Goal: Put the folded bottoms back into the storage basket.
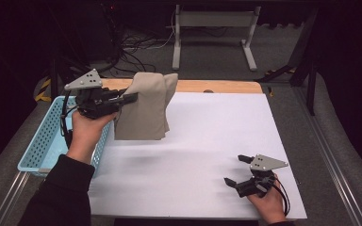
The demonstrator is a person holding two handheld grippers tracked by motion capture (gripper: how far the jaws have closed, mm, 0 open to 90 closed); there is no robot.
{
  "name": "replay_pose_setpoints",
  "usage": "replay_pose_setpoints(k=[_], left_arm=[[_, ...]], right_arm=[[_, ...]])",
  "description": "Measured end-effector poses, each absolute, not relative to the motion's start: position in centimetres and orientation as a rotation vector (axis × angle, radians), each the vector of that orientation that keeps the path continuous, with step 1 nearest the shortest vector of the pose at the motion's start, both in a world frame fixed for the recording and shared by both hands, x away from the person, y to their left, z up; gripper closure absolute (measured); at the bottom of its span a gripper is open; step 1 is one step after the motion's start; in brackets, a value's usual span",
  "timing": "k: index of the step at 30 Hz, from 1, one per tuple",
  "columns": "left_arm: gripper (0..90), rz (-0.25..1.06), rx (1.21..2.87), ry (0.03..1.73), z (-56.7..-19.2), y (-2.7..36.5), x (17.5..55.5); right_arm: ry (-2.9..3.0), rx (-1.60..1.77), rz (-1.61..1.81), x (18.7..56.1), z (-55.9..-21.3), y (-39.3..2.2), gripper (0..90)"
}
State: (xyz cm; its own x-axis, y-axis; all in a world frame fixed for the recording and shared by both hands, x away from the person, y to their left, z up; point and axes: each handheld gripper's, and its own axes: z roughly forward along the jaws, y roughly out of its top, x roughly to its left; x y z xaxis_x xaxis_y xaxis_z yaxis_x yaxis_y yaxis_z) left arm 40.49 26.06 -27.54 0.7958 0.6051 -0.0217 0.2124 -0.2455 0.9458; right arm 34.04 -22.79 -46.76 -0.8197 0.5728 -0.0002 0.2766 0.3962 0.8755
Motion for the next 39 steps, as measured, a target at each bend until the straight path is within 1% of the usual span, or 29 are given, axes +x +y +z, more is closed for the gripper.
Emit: replay_pose_setpoints(k=[8, 22, 39], left_arm=[[74.0, 0.443, 1.804, 0.646, -27.0, 27.5, 39.7], [74.0, 0.503, 1.776, 0.697, -26.1, 31.2, 37.6], [74.1, 0.558, 1.759, 0.759, -25.8, 35.0, 35.1]], right_arm=[[2.354, 0.745, 1.403, 34.1, -46.8, -22.9, 0.5], [2.36, 0.742, 1.418, 34.1, -46.7, -23.0, 0.5], [2.366, 0.735, 1.43, 34.1, -46.7, -23.0, 0.5]])
